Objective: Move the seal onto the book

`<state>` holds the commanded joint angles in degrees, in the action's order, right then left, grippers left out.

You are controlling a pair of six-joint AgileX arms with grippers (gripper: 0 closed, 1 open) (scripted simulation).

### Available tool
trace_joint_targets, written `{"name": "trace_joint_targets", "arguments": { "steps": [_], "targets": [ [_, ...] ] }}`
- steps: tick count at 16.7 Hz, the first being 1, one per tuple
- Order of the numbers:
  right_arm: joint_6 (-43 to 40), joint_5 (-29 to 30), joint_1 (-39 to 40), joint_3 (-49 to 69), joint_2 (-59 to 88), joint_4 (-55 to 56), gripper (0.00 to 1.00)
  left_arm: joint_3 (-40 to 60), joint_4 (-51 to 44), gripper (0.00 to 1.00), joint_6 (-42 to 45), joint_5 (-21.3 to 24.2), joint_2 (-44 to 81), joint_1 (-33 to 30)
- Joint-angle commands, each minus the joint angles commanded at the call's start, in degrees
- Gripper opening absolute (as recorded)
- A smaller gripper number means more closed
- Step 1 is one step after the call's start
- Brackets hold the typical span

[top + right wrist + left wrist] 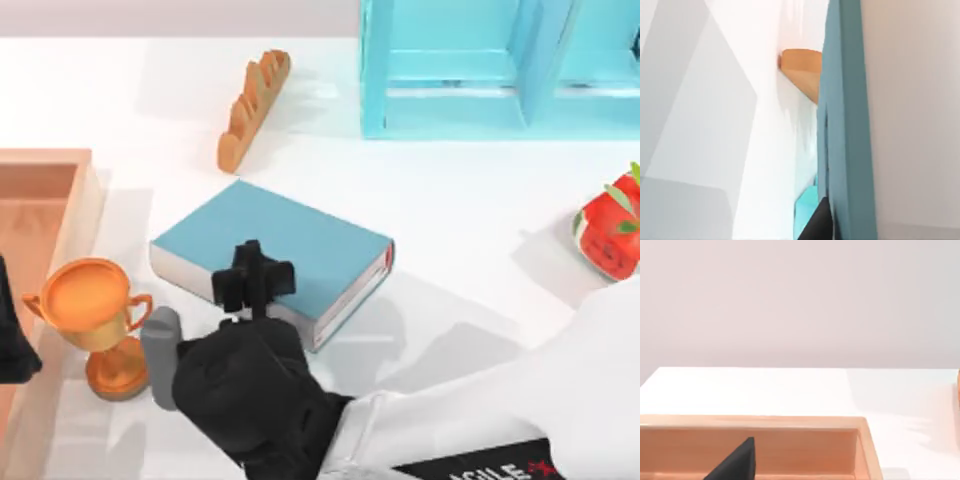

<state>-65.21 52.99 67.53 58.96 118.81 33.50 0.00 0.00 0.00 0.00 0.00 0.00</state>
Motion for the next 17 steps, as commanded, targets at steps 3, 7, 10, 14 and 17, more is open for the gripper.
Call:
{"name": "trace_joint_targets", "arguments": {
  "steps": [3,7,10,14,17],
  "targets": [
    [0.0,0.04,-0.03,-0.46,1.4,1.95,0.0,0.0,0.0,1.0,0.0,0.0,0.0,0.0],
    [0.0,0.04,-0.03,-0.46,1.4,1.95,0.08,0.0,0.0,1.0,0.0,0.0,0.0,0.0],
    [0.0,0.04,-0.03,-0.46,1.4,1.95,0.3,0.0,0.0,1.0,0.0,0.0,0.0,0.0],
    [0.0,0.04,-0.03,-0.46,1.4,1.95,0.6,0.0,0.0,1.0,0.0,0.0,0.0,0.0],
    [0.0,0.04,-0.03,-0.46,1.4,1.95,0.83,0.0,0.0,1.0,0.0,0.0,0.0,0.0]
  ]
}}
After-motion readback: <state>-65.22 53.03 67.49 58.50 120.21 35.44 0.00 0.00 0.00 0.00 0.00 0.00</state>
